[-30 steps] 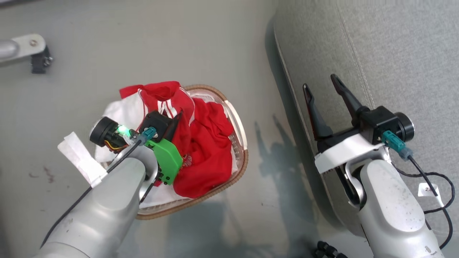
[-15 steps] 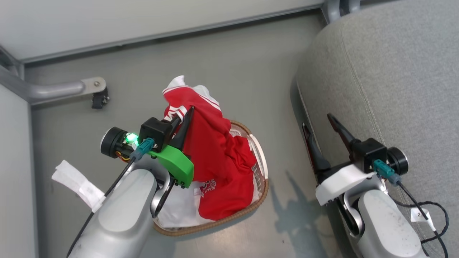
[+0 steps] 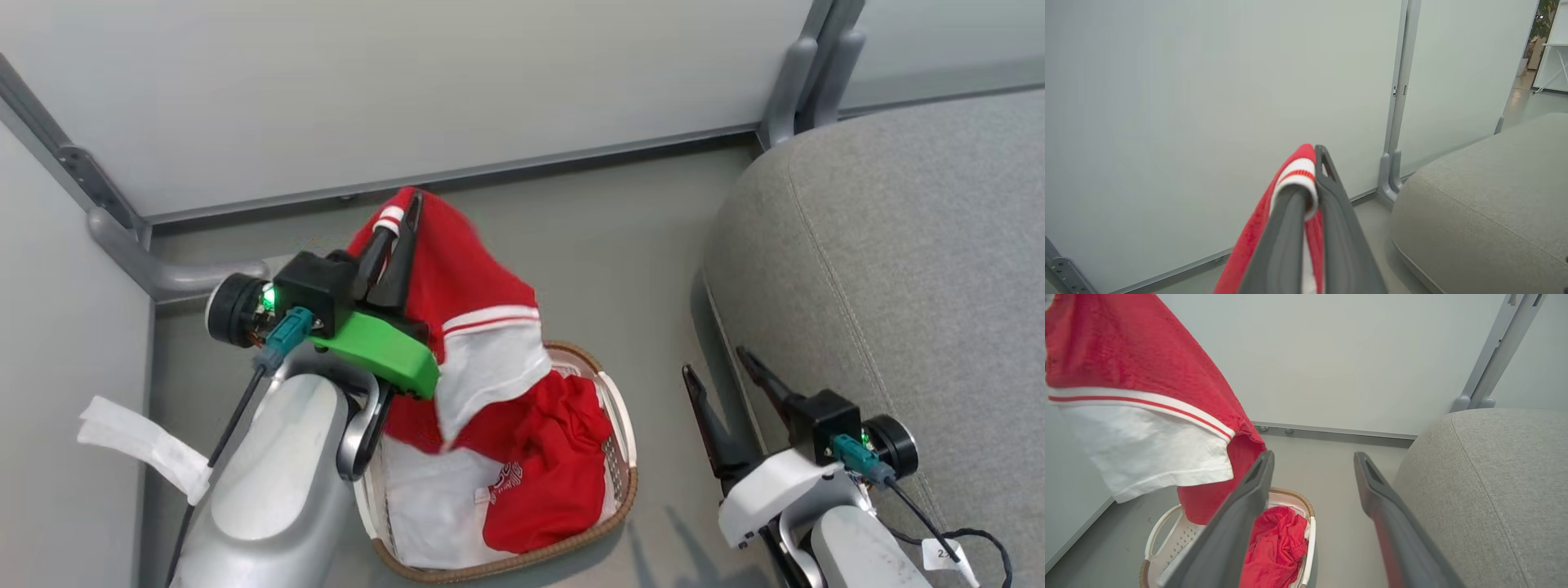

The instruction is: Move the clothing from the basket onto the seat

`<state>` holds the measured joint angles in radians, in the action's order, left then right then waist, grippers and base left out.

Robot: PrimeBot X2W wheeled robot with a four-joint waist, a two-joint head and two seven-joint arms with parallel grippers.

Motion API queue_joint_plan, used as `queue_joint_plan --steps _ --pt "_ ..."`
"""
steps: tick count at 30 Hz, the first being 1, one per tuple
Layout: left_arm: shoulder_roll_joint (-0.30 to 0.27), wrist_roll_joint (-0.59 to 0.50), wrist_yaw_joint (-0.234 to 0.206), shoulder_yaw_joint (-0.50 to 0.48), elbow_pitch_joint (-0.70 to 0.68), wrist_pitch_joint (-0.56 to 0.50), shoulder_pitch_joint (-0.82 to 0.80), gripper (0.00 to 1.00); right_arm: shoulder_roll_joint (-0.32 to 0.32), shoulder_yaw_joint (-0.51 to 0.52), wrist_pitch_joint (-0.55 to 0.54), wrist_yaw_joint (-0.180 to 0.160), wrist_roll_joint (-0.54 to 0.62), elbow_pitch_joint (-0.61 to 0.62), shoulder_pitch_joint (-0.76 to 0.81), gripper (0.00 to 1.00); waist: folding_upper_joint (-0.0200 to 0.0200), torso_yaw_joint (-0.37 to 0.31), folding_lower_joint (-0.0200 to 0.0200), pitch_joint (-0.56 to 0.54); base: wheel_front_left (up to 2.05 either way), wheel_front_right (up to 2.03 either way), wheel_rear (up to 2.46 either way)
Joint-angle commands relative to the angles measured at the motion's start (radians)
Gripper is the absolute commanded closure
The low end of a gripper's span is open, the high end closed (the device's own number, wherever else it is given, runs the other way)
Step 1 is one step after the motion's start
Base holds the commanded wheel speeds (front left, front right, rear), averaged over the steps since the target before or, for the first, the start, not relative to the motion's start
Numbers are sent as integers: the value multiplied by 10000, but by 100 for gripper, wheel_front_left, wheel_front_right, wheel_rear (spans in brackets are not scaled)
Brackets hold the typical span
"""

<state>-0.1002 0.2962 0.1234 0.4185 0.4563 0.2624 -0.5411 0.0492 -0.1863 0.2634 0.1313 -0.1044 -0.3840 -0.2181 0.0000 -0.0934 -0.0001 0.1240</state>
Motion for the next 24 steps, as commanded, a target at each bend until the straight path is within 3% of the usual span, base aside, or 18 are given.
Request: queue_joint_plan --steps 1,11,24 --pt "70 -114 33 -119 -165 38 193 100 40 -58 21 -10 -28 -60 194 0 0 171 1 -332 0 0 0" --pt "290 -235 83 -9 -529 37 291 100 38 -1227 20 -10 -143 -215 566 0 0 418 1 -811 0 0 0" --pt "397 -35 89 767 -579 39 -93 100 43 -3658 20 -10 -708 -298 -1671 0 0 963 1 -601 0 0 0"
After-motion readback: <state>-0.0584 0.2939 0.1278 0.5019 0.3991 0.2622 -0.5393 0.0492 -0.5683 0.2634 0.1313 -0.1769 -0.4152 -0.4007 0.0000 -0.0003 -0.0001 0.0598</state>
